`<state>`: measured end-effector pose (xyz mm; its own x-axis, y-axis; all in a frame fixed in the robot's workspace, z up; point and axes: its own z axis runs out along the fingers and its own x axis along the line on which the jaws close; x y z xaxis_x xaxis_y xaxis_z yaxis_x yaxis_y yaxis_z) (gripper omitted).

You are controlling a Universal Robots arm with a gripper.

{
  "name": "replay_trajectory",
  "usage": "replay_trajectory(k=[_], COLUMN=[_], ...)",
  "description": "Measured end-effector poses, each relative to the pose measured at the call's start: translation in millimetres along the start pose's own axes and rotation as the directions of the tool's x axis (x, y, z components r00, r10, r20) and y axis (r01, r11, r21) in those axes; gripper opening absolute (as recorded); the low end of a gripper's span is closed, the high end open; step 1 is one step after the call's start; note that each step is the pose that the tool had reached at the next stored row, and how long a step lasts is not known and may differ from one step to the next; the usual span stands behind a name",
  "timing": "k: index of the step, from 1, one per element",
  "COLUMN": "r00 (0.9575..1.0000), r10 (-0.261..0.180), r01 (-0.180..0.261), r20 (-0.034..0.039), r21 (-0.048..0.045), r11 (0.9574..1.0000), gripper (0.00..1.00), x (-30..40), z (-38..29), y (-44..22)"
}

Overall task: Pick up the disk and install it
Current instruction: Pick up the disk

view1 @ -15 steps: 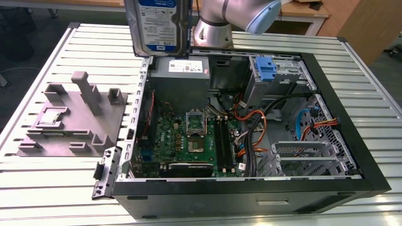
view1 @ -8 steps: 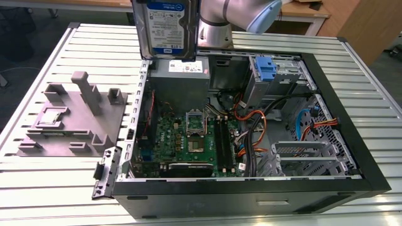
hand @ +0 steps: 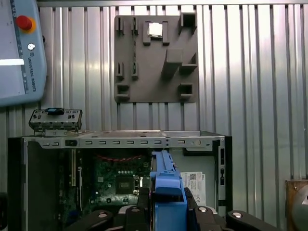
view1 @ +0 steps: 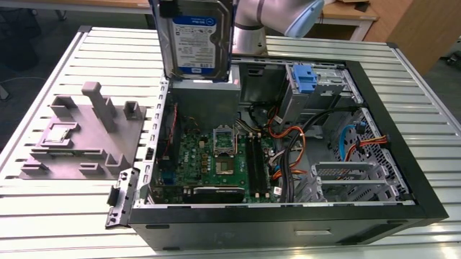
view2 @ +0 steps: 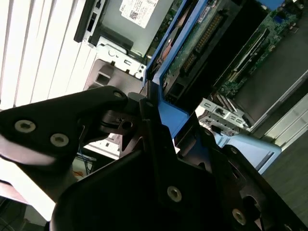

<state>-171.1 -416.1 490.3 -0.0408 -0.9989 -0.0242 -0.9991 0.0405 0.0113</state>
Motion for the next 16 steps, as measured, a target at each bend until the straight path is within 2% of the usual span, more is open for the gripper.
replay_trajectory(k=[12,16], r00=[1.0000,1.0000], r10=[0.000,0.000], r01=[0.000,0.000], r20=[-0.0003,-0.0002], r21=[-0.0002,-0.0002], r11=[1.0000,1.0000], gripper=[0.36,0.36], x=[0.8,0.4], z=[0.9,1.2], y=[-54.1,-67.1])
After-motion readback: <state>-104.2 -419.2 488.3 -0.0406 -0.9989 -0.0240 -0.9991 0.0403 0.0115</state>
